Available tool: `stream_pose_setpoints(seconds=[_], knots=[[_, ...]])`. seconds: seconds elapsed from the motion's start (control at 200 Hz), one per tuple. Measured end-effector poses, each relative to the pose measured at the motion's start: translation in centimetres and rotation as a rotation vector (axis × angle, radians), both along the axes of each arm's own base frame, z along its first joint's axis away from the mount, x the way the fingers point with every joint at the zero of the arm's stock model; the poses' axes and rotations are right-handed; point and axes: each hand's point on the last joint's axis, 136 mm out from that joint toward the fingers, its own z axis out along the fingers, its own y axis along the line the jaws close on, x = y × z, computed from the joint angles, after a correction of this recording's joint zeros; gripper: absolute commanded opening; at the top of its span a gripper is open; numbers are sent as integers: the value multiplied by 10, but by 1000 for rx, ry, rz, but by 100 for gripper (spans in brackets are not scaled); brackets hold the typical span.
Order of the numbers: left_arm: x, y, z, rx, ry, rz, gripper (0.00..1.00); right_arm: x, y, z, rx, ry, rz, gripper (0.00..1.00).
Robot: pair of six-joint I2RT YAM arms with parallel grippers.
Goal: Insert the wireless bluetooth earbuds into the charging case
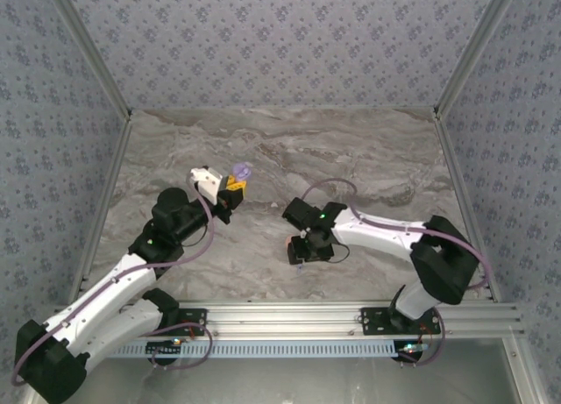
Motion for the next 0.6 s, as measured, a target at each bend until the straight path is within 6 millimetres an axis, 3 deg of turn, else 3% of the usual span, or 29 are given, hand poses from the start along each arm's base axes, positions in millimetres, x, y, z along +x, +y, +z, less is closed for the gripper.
stream_pose_setpoints(seconds=[0.295,0.6], knots=[[-1,0,-4,13,12,-1,0,-3,10,-26,-85,37,18,49],[-1,0,-4,13,12,-1,0,-3,16,-31,-103,49,28,42]])
